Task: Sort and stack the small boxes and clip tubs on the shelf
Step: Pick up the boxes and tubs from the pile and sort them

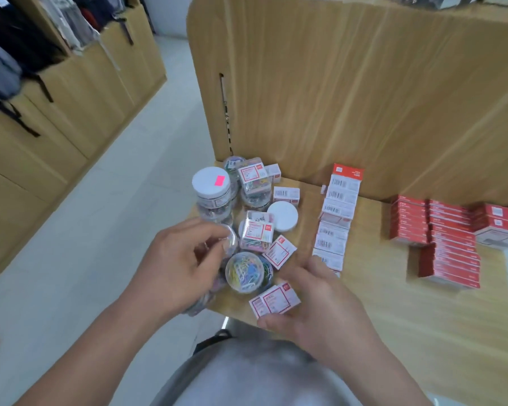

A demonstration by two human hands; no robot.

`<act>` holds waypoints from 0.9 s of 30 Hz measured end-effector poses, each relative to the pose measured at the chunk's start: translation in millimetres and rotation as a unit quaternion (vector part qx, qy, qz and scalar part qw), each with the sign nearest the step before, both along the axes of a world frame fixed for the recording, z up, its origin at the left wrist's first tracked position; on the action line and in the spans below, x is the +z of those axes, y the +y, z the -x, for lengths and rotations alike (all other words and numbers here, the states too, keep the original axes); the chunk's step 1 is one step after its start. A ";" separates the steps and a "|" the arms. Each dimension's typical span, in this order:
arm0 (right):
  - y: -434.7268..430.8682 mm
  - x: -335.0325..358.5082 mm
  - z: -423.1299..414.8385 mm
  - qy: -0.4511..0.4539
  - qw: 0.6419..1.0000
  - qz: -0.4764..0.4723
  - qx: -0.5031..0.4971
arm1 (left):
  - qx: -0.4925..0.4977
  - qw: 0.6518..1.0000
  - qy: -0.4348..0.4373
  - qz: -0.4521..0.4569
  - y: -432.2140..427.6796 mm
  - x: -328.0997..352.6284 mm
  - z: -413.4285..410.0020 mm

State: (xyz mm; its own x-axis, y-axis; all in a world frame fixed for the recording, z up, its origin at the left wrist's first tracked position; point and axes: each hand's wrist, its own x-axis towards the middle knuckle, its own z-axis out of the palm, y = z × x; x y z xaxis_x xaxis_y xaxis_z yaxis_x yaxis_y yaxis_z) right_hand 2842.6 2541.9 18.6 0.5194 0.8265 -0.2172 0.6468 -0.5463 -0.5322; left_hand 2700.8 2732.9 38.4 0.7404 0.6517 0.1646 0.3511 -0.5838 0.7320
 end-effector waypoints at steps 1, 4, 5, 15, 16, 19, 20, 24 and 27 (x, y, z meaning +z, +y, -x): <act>0.6 -3.5 5.7 -0.016 1.000 0.025 0.000 | 0.016 1.000 0.003 -0.002 0.1 0.5 9.6; 3.0 -12.4 15.2 -0.033 0.999 0.025 -0.025 | 0.049 0.998 0.027 -0.013 -10.0 -0.8 34.2; 4.1 -14.1 16.4 -0.028 0.999 0.013 -0.037 | 0.043 0.998 0.033 -0.013 -19.2 -3.0 39.9; -19.2 14.1 5.6 0.180 0.935 -0.222 -0.211 | -0.014 0.988 0.152 -0.003 -87.3 -75.0 29.3; -22.6 15.5 -0.8 0.209 0.920 -0.239 -0.228 | -0.003 0.989 0.148 -0.002 -90.9 -80.0 26.2; -30.9 18.3 -22.5 0.317 0.869 -0.266 -0.269 | 0.023 0.992 0.125 -0.002 -96.8 -86.2 21.0; -33.0 17.5 -29.8 0.335 0.857 -0.276 -0.279 | 0.028 0.993 0.116 -0.001 -98.3 -87.2 20.5; -29.8 1.8 -52.9 0.302 0.852 -0.304 -0.299 | 0.025 0.998 0.044 0.036 -105.8 -81.8 20.0; -20.3 -15.5 -62.1 0.185 0.888 -0.324 -0.267 | 0.004 0.996 0.040 0.076 -110.5 -77.4 20.1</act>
State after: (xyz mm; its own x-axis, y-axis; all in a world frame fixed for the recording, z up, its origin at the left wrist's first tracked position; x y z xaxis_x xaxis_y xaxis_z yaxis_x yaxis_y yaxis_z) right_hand 2904.8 2521.7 3.1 0.8673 0.4973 -0.0226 0.1028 -0.2234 -0.9693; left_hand 2680.7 2622.4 -39.0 0.7412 0.6713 0.0049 0.4160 -0.4651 0.7814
